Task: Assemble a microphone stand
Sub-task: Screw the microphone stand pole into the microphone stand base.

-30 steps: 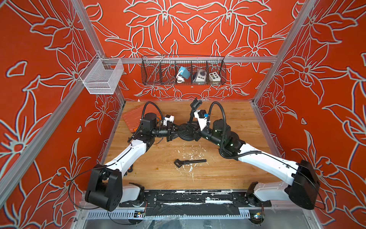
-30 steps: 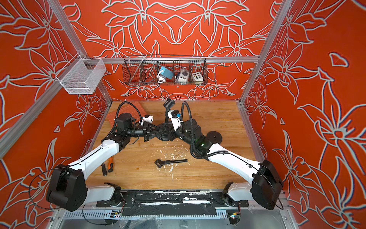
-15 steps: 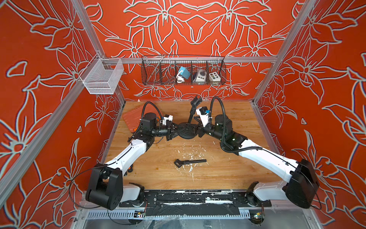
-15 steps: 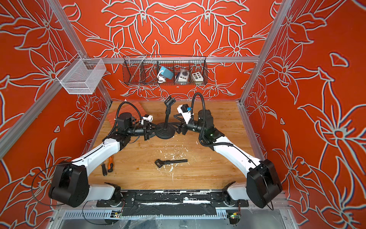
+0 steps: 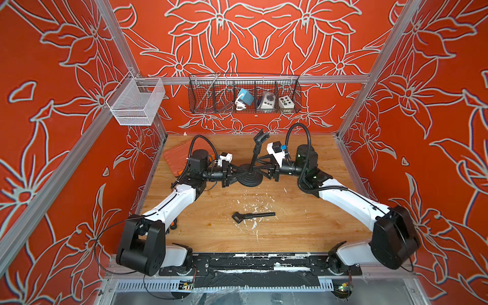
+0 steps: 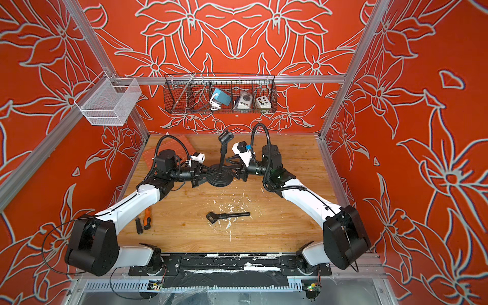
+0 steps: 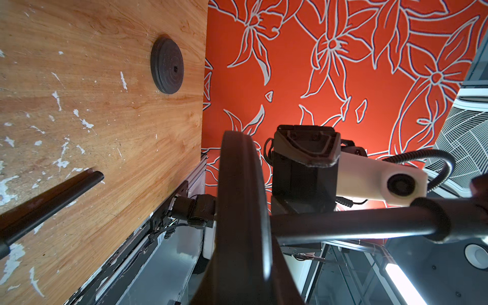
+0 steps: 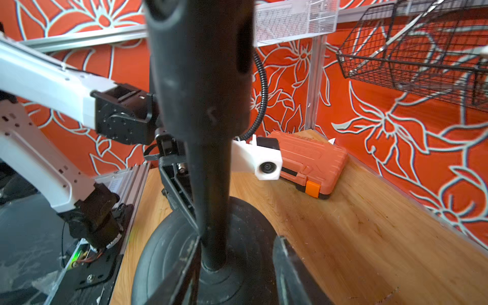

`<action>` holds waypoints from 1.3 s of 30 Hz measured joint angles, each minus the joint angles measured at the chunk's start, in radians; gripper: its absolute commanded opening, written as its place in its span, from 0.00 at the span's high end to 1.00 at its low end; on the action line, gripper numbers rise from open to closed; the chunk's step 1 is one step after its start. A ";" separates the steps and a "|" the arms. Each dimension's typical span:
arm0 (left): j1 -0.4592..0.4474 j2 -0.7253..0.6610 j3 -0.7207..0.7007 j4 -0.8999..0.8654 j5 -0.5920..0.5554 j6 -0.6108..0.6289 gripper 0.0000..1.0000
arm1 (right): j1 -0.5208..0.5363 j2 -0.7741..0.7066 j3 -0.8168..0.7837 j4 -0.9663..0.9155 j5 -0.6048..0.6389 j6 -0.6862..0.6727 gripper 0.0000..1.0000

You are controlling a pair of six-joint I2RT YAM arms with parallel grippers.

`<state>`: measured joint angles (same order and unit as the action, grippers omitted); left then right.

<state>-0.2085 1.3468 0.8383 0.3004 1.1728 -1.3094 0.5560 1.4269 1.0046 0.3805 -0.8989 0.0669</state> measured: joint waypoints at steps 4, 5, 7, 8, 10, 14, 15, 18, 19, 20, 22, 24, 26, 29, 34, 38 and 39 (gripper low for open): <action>0.000 0.008 0.005 0.000 0.018 0.009 1.00 | 0.000 0.034 0.040 0.005 -0.047 -0.003 0.51; 0.000 0.012 0.007 0.001 0.021 0.009 1.00 | 0.000 0.042 0.052 0.006 -0.055 -0.003 0.51; 0.000 0.021 0.012 0.002 0.029 0.012 1.00 | 0.000 0.056 0.075 0.011 -0.071 -0.002 0.55; 0.000 0.027 0.013 0.003 0.032 0.012 1.00 | 0.000 0.060 0.080 0.016 -0.077 -0.001 0.58; 0.000 0.035 0.014 0.007 0.036 0.012 1.00 | 0.000 0.061 0.081 0.024 -0.087 0.002 0.69; 0.002 0.052 0.022 0.014 0.035 0.014 1.00 | 0.005 0.064 0.079 0.049 -0.095 0.023 1.00; 0.003 0.054 0.025 0.015 0.037 0.013 1.00 | 0.005 0.064 0.078 0.055 -0.091 0.030 1.00; 0.006 0.060 0.032 0.022 0.030 0.015 1.00 | 0.008 0.062 0.062 0.090 -0.051 0.053 1.00; 0.007 0.063 0.032 0.023 0.022 0.016 1.00 | 0.014 0.057 0.050 0.100 -0.013 0.065 1.00; 0.008 0.066 0.033 0.023 0.012 0.016 1.00 | 0.026 0.048 0.034 0.108 0.042 0.079 1.00; 0.009 0.076 0.033 0.023 -0.011 0.018 1.00 | 0.067 0.022 0.005 0.099 0.199 0.091 1.00; 0.013 0.081 0.033 0.023 -0.029 0.024 1.00 | 0.126 -0.001 -0.001 0.054 0.402 0.101 1.00; 0.019 0.082 0.033 0.023 -0.047 0.031 1.00 | 0.199 -0.012 0.018 -0.007 0.627 0.117 1.00; 0.021 0.083 0.037 0.031 -0.074 0.034 1.00 | 0.265 -0.009 0.064 -0.087 0.840 0.148 1.00; 0.012 0.090 0.039 0.039 -0.092 0.029 1.00 | 0.286 -0.009 0.069 -0.105 0.924 0.172 0.78; 0.011 0.093 0.039 0.040 -0.088 0.004 1.00 | 0.215 -0.009 0.069 -0.137 0.807 0.142 0.38; 0.011 0.094 0.039 0.043 -0.087 -0.004 1.00 | 0.188 -0.009 0.068 -0.138 0.754 0.137 0.36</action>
<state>-0.1974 1.4410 0.8768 0.3431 1.0855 -1.3136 0.7444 1.4178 1.0725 0.2420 -0.1452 0.2039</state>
